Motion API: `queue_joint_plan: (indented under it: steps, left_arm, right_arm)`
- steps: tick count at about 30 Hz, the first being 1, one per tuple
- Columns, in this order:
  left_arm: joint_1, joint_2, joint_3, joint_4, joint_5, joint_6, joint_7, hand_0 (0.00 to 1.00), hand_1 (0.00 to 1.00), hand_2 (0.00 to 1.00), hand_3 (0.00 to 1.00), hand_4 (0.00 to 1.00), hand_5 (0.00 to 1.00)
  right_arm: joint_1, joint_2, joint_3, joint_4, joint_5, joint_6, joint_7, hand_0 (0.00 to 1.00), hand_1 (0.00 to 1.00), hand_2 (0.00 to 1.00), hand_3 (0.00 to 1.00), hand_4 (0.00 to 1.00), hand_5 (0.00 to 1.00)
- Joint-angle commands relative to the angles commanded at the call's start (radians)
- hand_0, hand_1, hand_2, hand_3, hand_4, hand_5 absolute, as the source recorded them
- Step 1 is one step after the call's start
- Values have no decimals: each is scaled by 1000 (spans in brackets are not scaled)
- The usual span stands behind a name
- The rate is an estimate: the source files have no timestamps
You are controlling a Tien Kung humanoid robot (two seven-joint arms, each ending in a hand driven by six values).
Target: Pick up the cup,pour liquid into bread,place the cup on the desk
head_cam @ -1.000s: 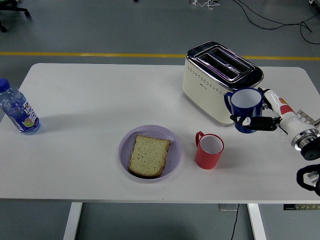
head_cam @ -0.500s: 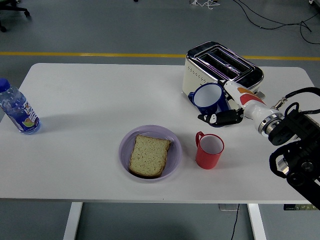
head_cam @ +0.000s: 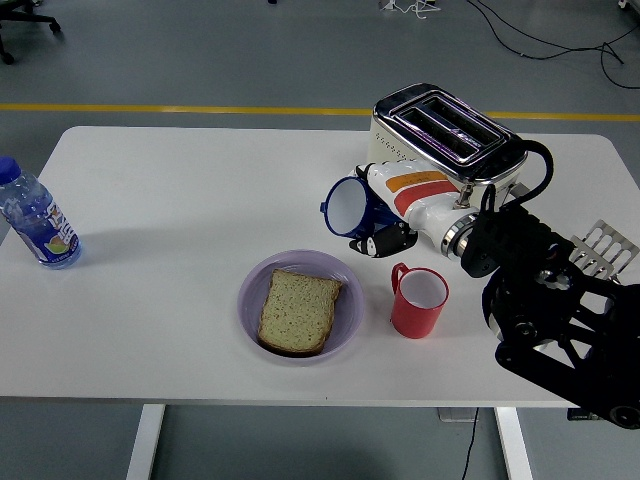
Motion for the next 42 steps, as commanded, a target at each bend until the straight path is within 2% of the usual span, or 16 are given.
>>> queue_joint_plan:
  steps: [4, 8, 20, 24, 27, 28, 31, 34, 42]
  left_arm:
    - [1, 2, -2, 0, -4, 1, 0, 375, 359, 434, 619, 347, 998]
    - [2, 3, -5, 0, -4, 1, 0, 375, 359, 434, 619, 347, 998]
    - [3, 4, 3, 0, -14, 0, 0, 375, 359, 432, 619, 348, 998]
    - [3, 6, 1, 0, -11, -1, 1, 374, 359, 431, 619, 349, 998]
    - [3, 7, -1, 0, -8, -2, 2, 374, 359, 431, 619, 349, 998]
    - [3, 8, -1, 0, -7, -2, 2, 374, 357, 427, 619, 350, 998]
    - [4, 8, -3, 0, -6, -3, 2, 374, 357, 427, 619, 350, 998]
    - [4, 8, -6, 0, -2, -3, 2, 375, 358, 426, 619, 350, 998]
    - [6, 7, -6, 0, 0, -1, 2, 374, 358, 424, 619, 352, 998]
  right_arm:
    - [70, 16, -80, -50, -78, 29, -16, 351, 348, 555, 565, 744, 2]
    - [127, 28, -152, -73, -122, 42, -23, 351, 348, 555, 565, 744, 2]
    - [248, 73, -310, -106, -222, 59, -23, 348, 345, 551, 569, 698, 2]
    - [294, 87, -375, -110, -296, 88, -23, 352, 346, 551, 570, 690, 2]
    - [313, 96, -416, -112, -313, 117, -23, 352, 346, 551, 570, 690, 2]
    - [317, 100, -434, -112, -312, 139, -23, 371, 354, 555, 575, 651, 2]
    - [319, 107, -461, -114, -307, 188, -23, 371, 354, 555, 575, 651, 2]
    - [319, 106, -468, -112, -300, 209, -23, 374, 352, 556, 576, 636, 2]
    - [316, 103, -470, -109, -302, 190, -23, 373, 351, 553, 575, 637, 2]
